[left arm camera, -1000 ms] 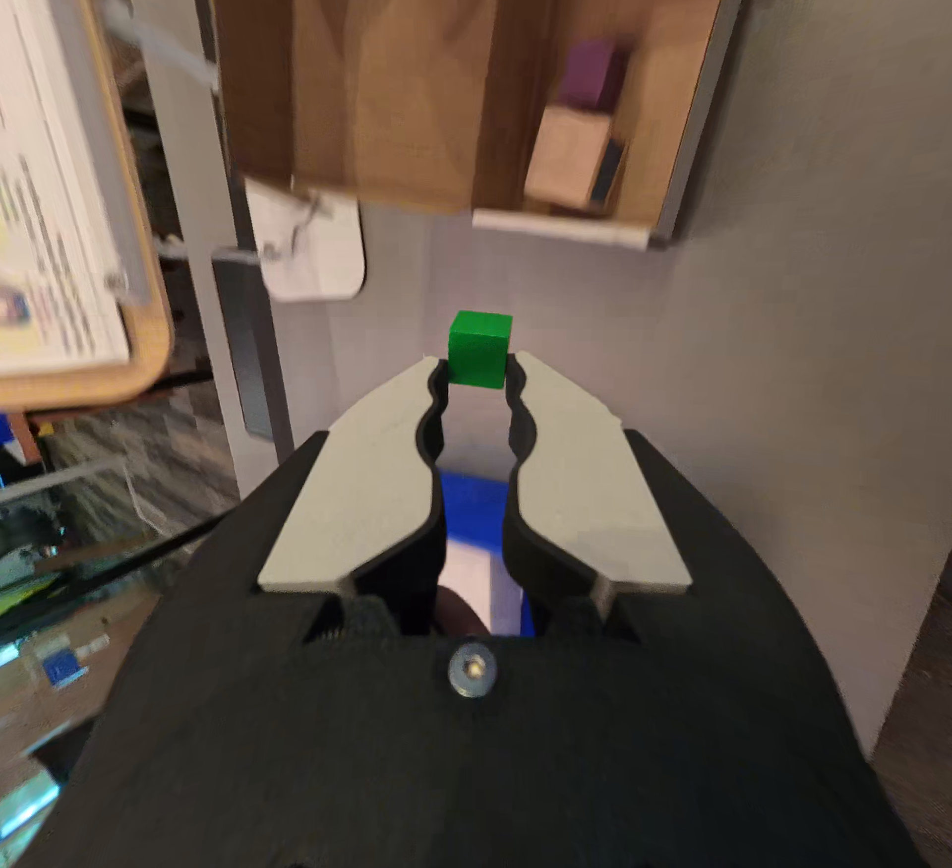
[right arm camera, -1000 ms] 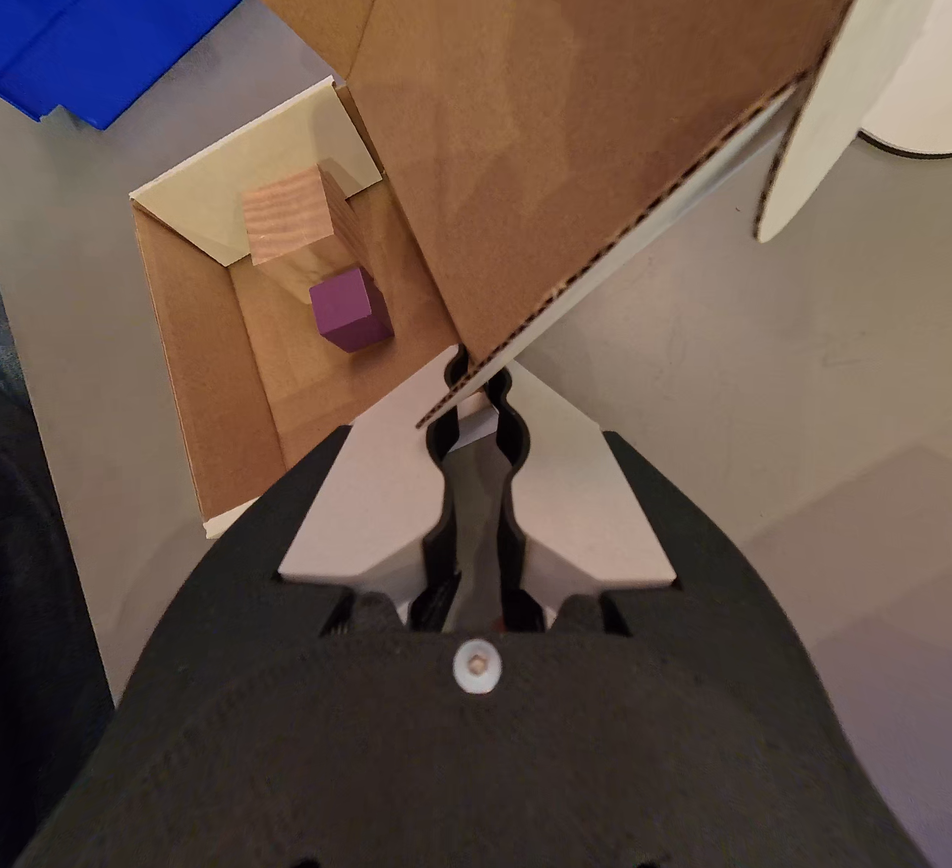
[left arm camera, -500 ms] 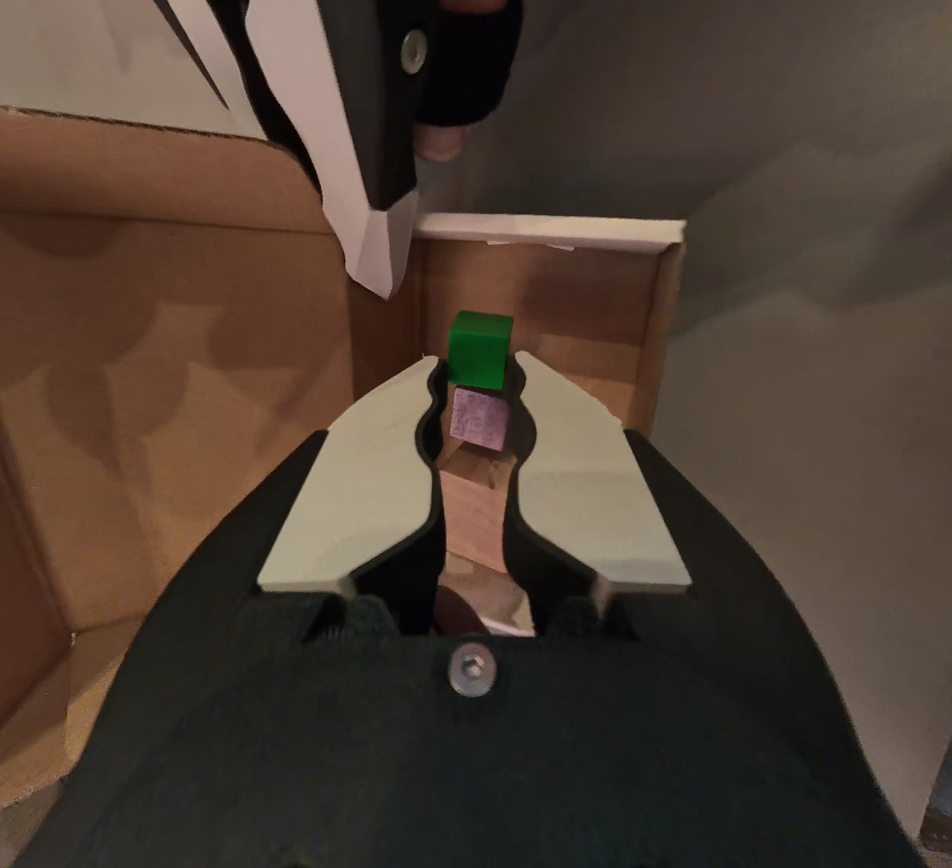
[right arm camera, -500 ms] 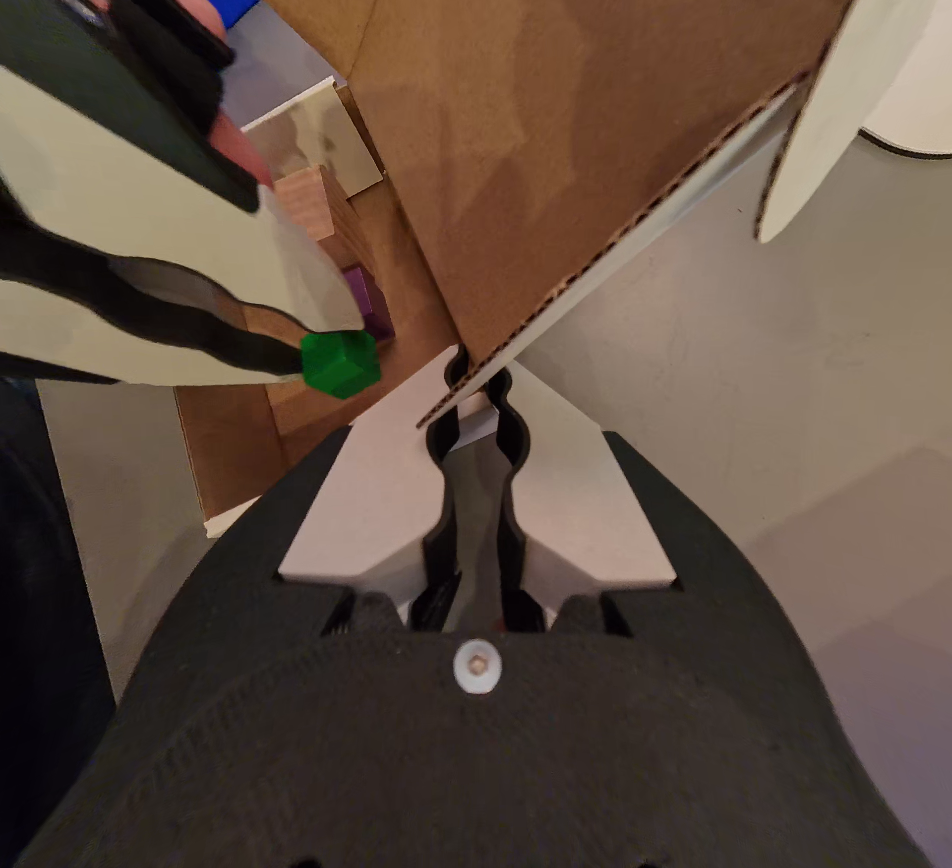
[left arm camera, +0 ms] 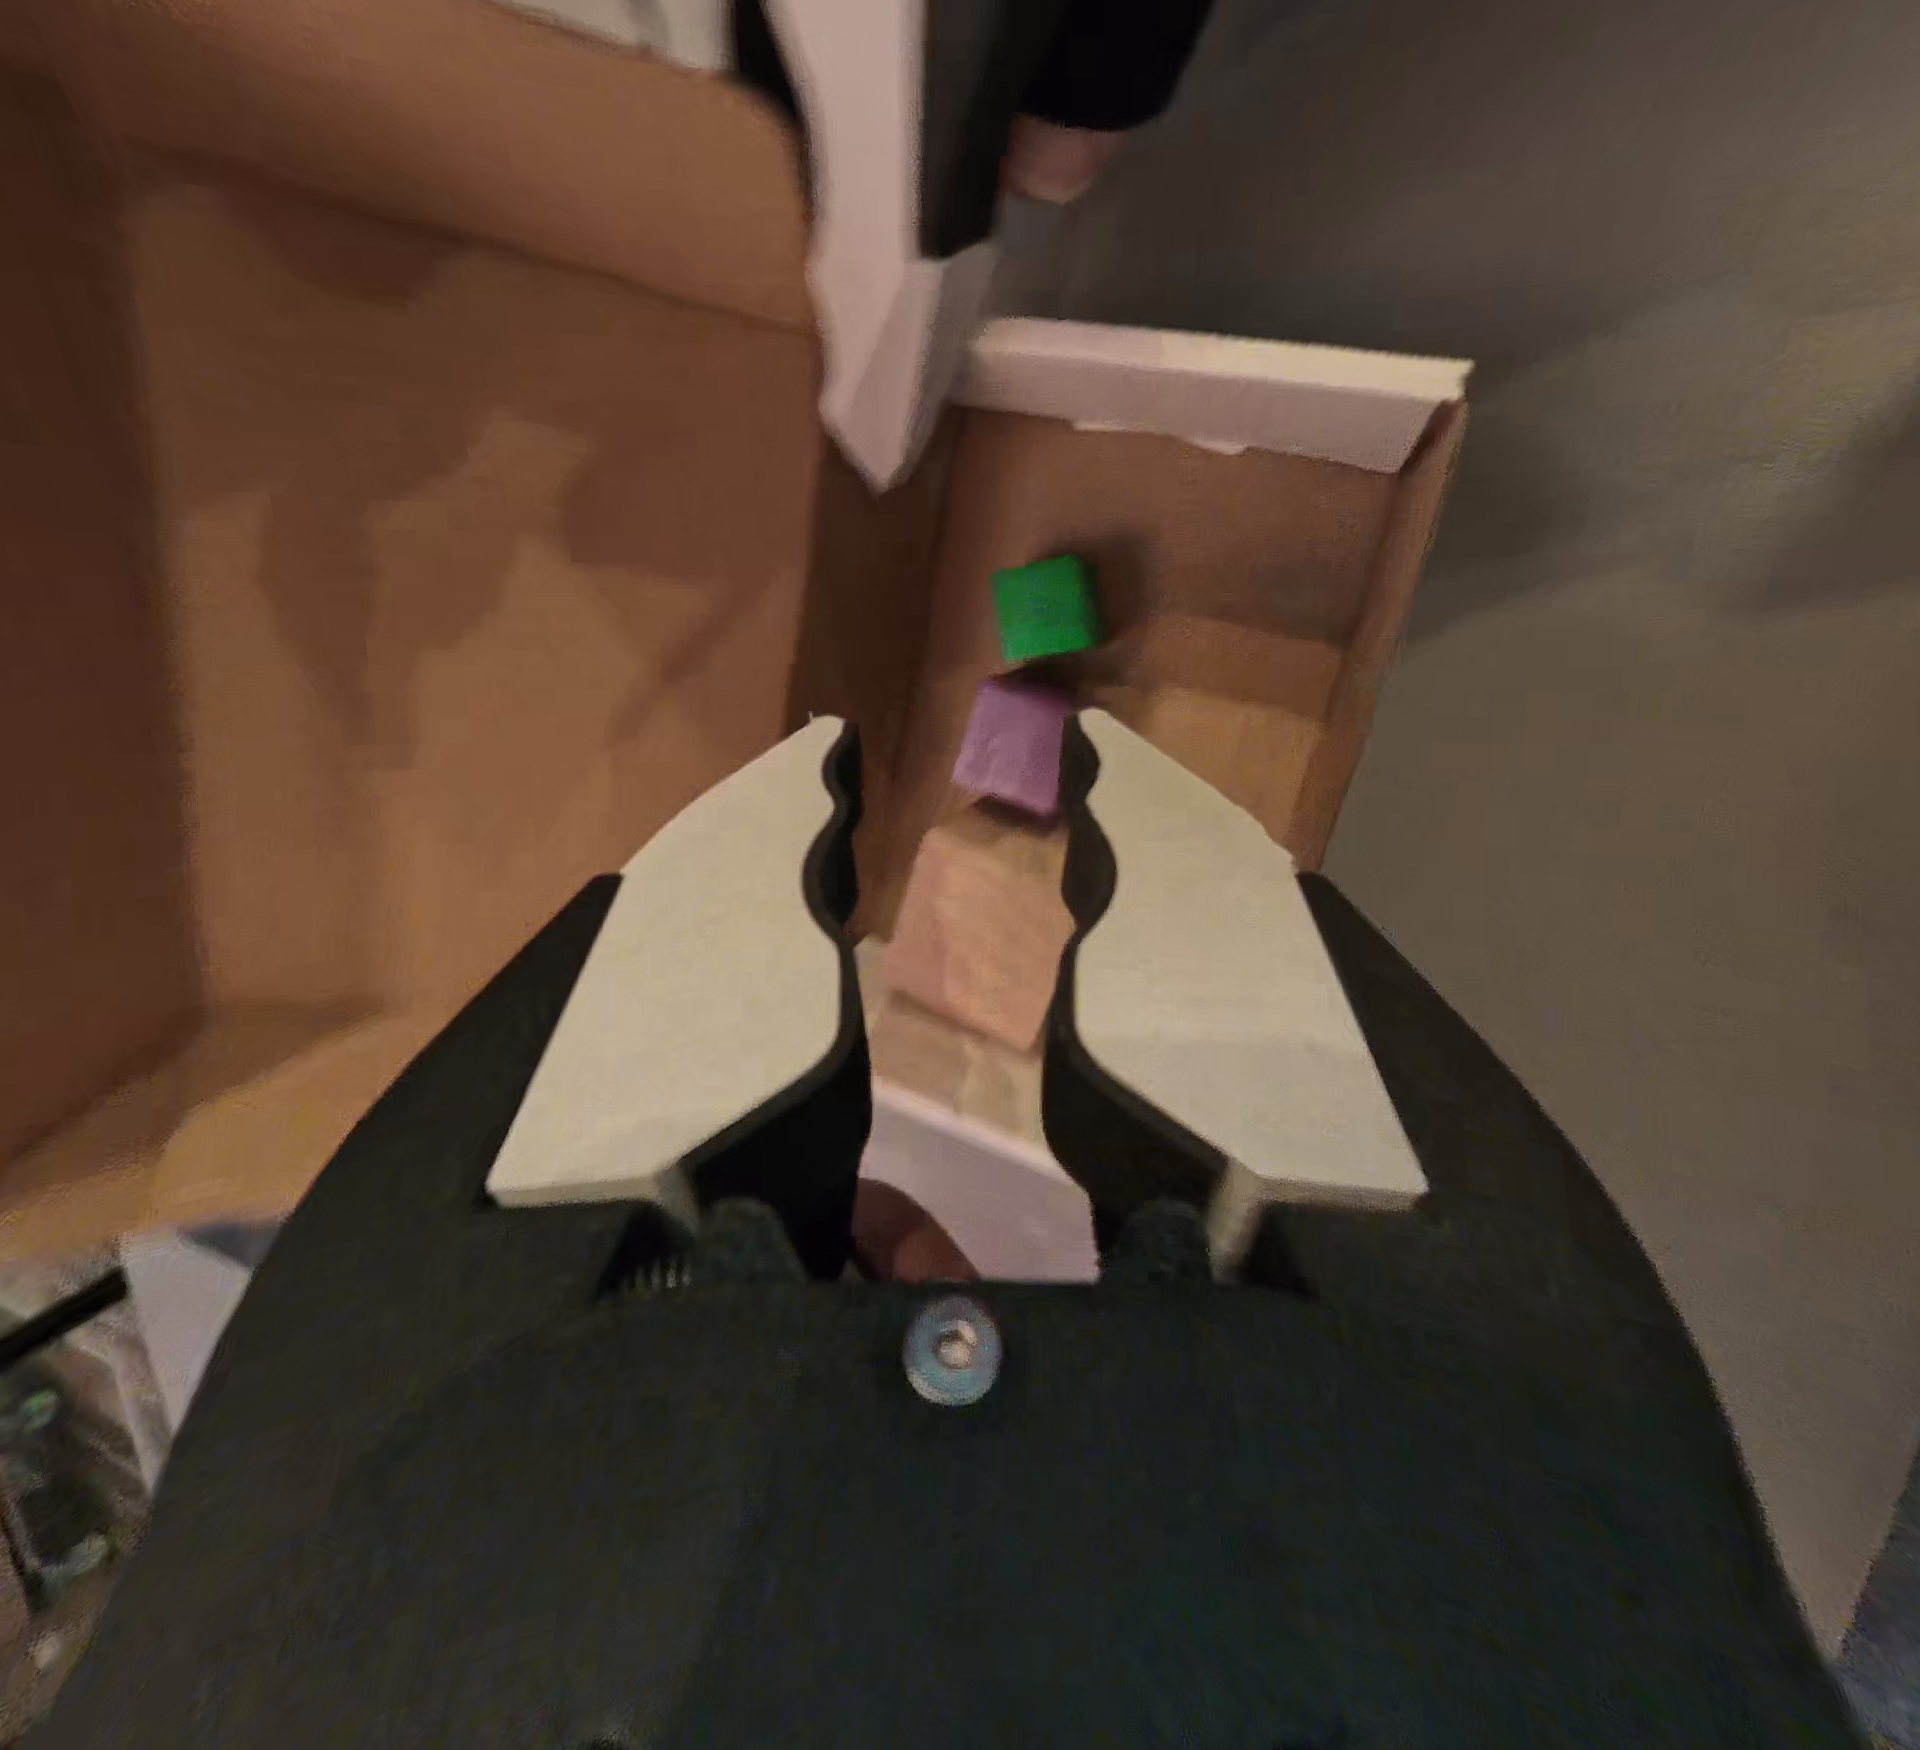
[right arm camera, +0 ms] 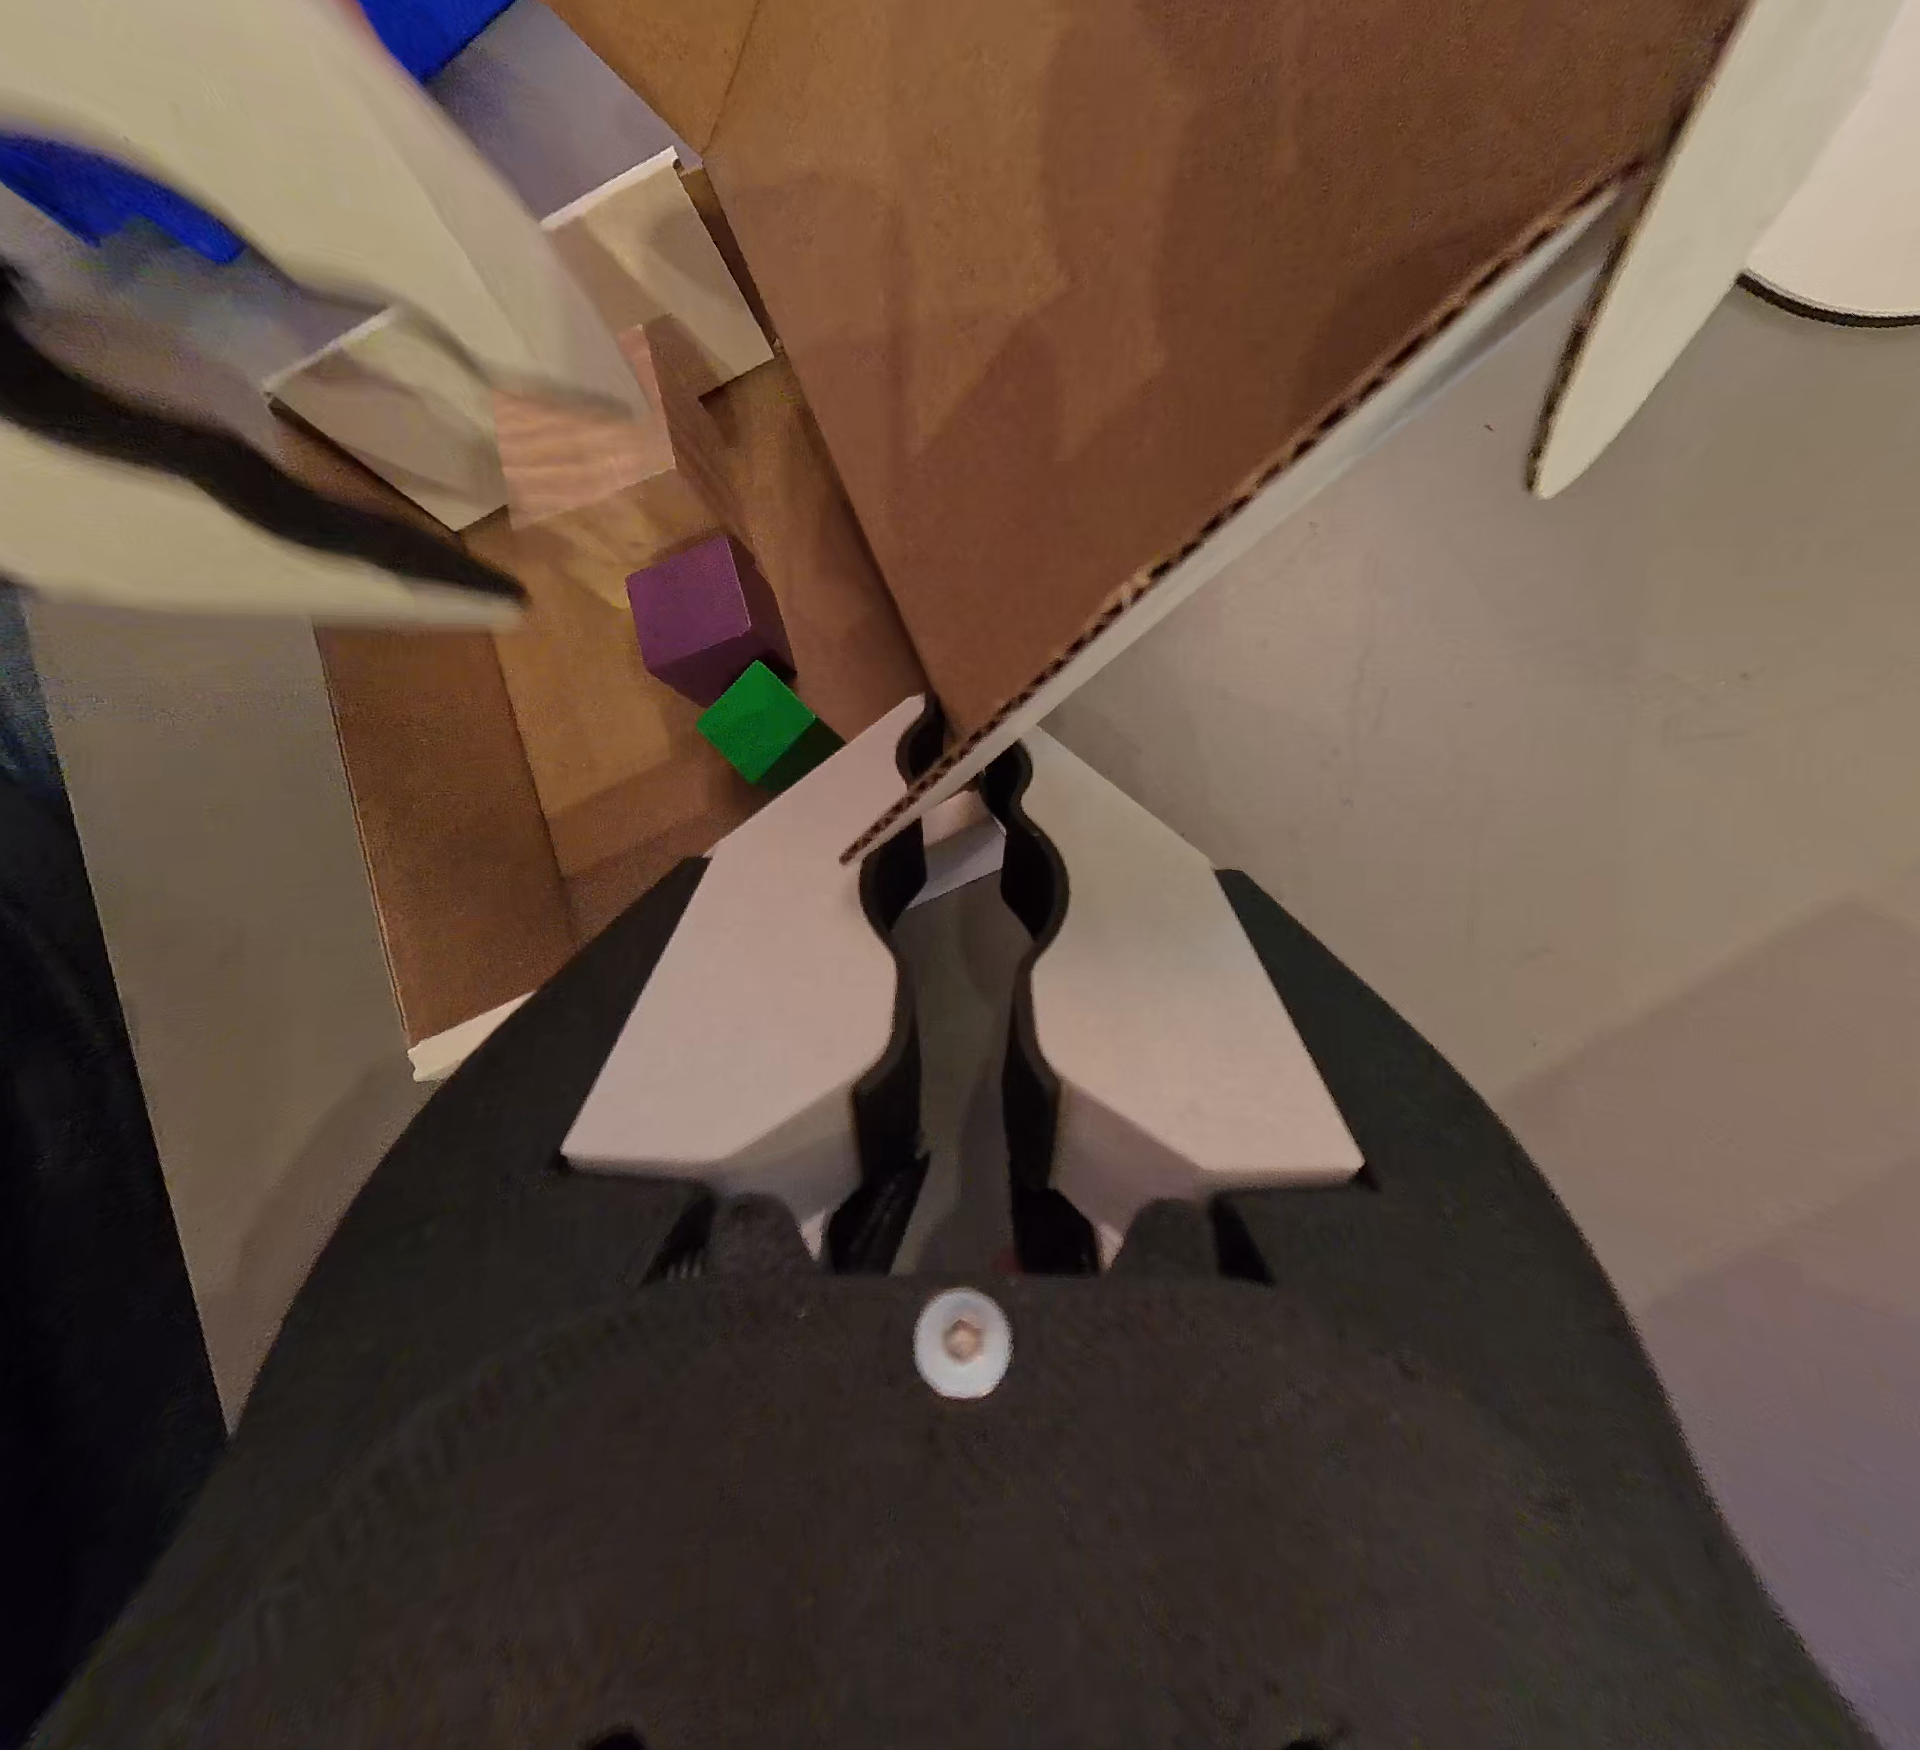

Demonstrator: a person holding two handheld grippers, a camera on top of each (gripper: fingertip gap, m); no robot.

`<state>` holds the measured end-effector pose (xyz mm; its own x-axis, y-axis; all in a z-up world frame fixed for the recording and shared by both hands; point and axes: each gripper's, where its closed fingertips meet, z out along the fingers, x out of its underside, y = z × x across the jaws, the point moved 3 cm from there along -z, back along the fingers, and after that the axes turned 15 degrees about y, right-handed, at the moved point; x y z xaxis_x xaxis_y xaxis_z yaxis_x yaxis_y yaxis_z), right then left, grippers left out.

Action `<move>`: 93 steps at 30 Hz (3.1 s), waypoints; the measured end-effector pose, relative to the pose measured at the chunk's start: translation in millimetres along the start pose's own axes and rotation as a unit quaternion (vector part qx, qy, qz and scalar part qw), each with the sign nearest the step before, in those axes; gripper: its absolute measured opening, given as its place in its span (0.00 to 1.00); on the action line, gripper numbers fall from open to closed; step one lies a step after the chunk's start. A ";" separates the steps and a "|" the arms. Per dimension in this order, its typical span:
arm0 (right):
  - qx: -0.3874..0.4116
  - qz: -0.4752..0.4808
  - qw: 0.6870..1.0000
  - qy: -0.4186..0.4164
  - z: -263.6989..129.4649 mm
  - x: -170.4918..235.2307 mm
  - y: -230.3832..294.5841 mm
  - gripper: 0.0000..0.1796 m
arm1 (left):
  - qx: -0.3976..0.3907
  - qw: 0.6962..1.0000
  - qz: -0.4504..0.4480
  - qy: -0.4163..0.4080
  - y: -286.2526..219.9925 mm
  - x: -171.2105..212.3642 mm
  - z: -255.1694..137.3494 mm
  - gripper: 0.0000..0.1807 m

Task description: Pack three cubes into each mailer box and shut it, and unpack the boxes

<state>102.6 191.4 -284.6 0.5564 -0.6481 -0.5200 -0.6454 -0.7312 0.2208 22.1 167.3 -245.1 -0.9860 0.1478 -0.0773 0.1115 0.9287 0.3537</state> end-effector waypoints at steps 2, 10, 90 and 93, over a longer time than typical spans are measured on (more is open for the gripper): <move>0.002 -0.007 1.000 0.001 -0.1 0.0 0.0 0.03 | -0.041 0.998 -0.037 -0.031 18.7 16.2 -22.8 0.20; 0.017 -0.053 0.998 -0.004 0.1 -1.8 1.5 0.03 | -0.067 0.952 -0.271 -0.126 88.3 96.1 -71.3 0.29; -0.006 -0.255 0.963 0.092 -33.0 52.2 102.6 0.51 | 0.041 0.993 0.059 -0.096 -66.4 77.6 -18.4 0.43; -0.011 -0.257 0.962 0.091 -44.3 55.4 105.6 0.50 | 0.035 0.994 0.052 -0.091 -66.3 77.1 -17.0 0.42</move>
<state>88.5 68.9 -253.5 0.8830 -0.2240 -0.4124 -0.2495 -0.9683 -0.0083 -63.4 111.3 -258.6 -0.9305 0.2976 -0.2137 0.2261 0.9254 0.3040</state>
